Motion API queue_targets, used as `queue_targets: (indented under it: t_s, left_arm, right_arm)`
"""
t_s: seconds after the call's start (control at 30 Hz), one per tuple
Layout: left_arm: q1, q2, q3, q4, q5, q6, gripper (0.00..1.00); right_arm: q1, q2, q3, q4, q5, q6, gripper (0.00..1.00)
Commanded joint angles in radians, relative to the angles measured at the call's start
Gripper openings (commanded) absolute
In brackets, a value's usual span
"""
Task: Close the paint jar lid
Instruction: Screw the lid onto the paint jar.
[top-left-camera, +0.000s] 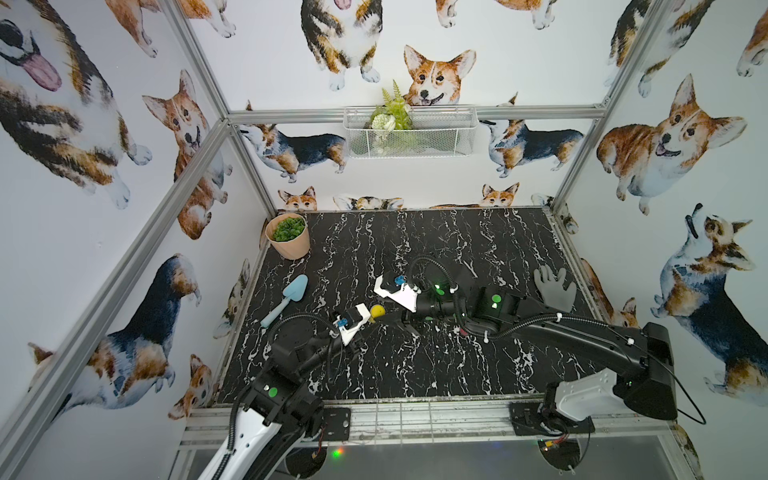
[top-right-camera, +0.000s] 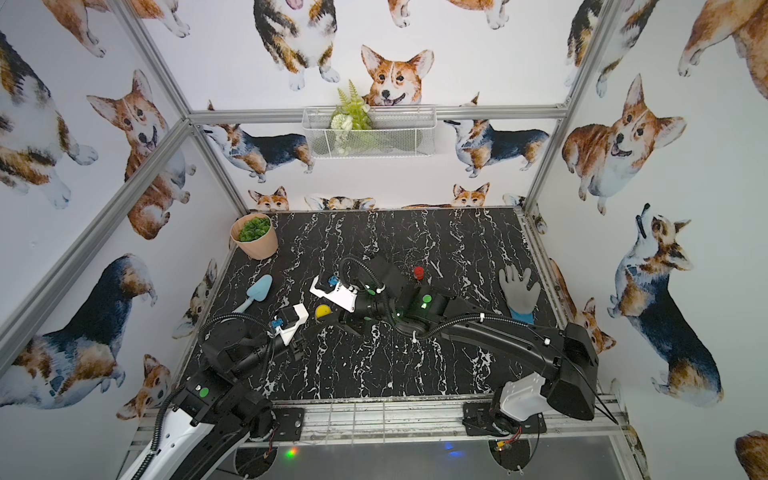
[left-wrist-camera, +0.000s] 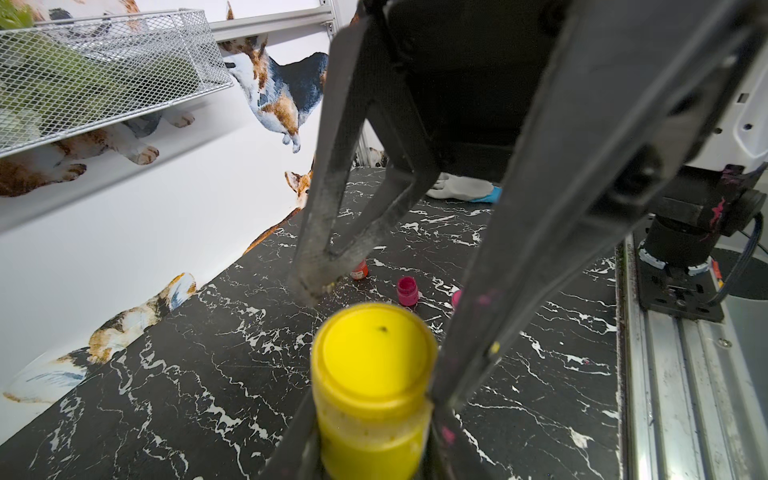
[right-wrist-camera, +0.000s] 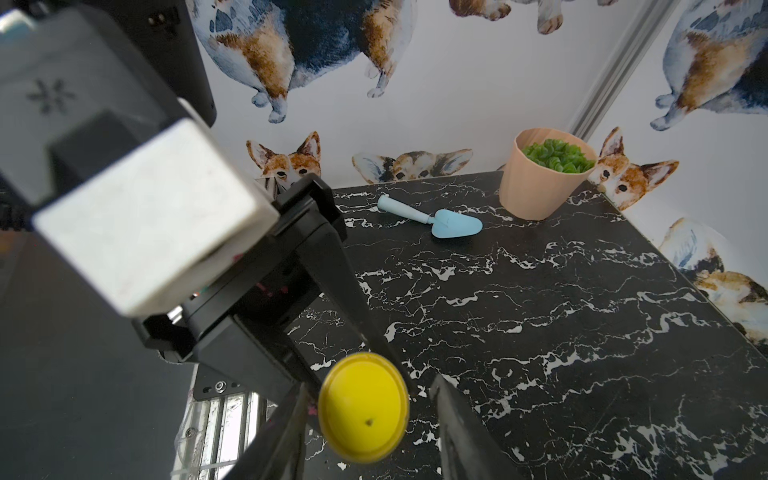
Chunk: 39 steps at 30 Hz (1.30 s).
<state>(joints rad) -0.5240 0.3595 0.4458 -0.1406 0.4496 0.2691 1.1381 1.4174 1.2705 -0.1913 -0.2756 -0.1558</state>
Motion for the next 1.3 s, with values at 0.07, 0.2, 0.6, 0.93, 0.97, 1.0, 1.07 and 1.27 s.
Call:
queue_targets:
  t_s: [0.07,0.2,0.6,0.93,0.97,1.0,1.07,1.27]
  left_arm:
    - [0.001,-0.001,0.001,0.038,0.014,0.007,0.32]
    - [0.001,-0.004,0.001,0.036,0.009,0.009,0.32]
    - [0.001,-0.015,0.001,0.036,-0.002,0.01,0.31]
    - [0.001,-0.017,-0.001,0.036,-0.017,0.015,0.31]
    - [0.0,-0.019,-0.001,0.036,-0.018,0.016,0.31]
    - [0.001,-0.02,-0.001,0.036,-0.021,0.016,0.31]
    - [0.0,-0.019,-0.001,0.036,-0.023,0.016,0.31]
    - [0.001,-0.019,-0.001,0.036,-0.025,0.016,0.31]
  right_arm:
    - [-0.001,0.012,0.021,-0.013,-0.042,-0.011,0.35]
    - [-0.001,0.007,0.013,-0.002,-0.039,0.001,0.29]
    - [-0.001,0.032,0.019,0.006,-0.02,0.031,0.39]
    - [0.0,0.052,0.043,-0.017,-0.027,0.035,0.3]
    - [-0.001,0.052,0.043,-0.019,-0.028,0.036,0.4]
    - [0.0,0.051,0.038,-0.016,-0.025,0.038,0.46]
    - [-0.001,0.051,0.033,-0.014,-0.019,0.039,0.45]
    - [-0.001,0.052,0.027,-0.007,-0.015,0.047,0.32]
